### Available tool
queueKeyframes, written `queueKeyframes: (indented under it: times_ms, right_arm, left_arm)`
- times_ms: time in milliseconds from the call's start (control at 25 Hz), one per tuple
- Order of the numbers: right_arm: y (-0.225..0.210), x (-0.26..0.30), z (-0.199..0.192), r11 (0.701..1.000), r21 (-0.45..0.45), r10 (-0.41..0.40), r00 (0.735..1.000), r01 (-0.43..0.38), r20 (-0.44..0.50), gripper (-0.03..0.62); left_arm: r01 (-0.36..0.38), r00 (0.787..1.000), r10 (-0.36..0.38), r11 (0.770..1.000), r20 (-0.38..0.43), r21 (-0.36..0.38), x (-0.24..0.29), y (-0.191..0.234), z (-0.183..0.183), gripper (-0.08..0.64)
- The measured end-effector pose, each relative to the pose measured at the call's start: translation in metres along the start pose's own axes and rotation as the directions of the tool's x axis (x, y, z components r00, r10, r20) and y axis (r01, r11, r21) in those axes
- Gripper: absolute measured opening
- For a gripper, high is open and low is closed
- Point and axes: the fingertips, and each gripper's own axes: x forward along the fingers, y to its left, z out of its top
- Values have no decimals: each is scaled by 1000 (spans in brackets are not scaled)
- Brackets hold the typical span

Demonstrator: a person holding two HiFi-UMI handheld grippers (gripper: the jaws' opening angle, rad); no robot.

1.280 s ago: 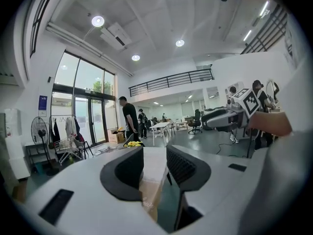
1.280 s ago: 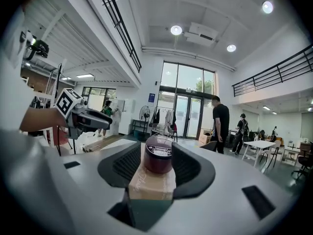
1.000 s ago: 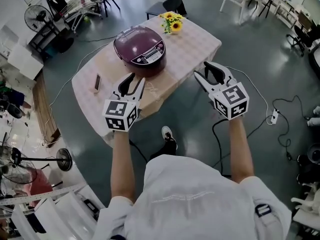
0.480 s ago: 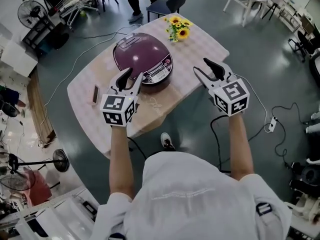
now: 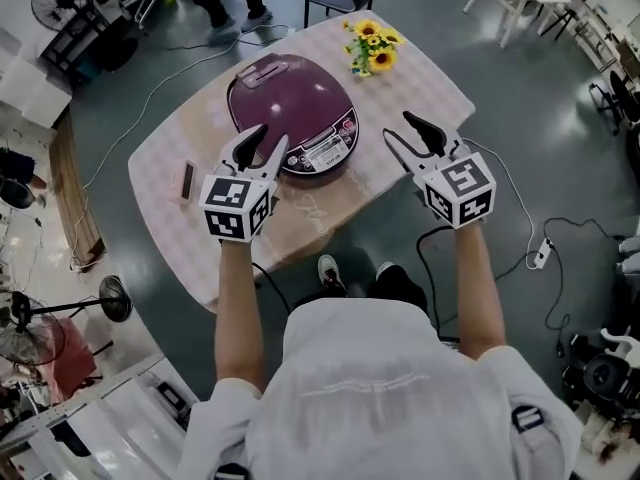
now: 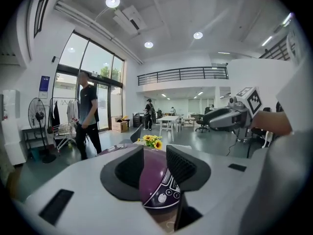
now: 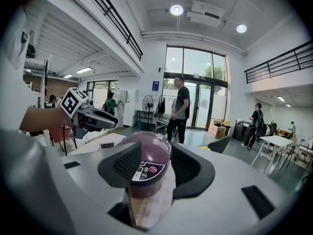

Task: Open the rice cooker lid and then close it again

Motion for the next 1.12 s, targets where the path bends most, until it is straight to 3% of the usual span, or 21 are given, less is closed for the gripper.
queueKeyframes:
  times_ms: [480,800,1120]
  right_arm:
    - [-23,42,-27,980,44,196,980,-195,-25,204]
    - [-38,61,-49,955,84,289,957,-285,-40,201]
    - [-50,72,-74,938,120,335,940,-326,-64,195]
  left_arm:
    - [45,982,-30,996,-185,76,49,-43,-24,161]
    - [19,954,17,993,-301,116,79,-49,-44,164]
    - [46,917,14,989,-398,142,105,-60,-71,152]
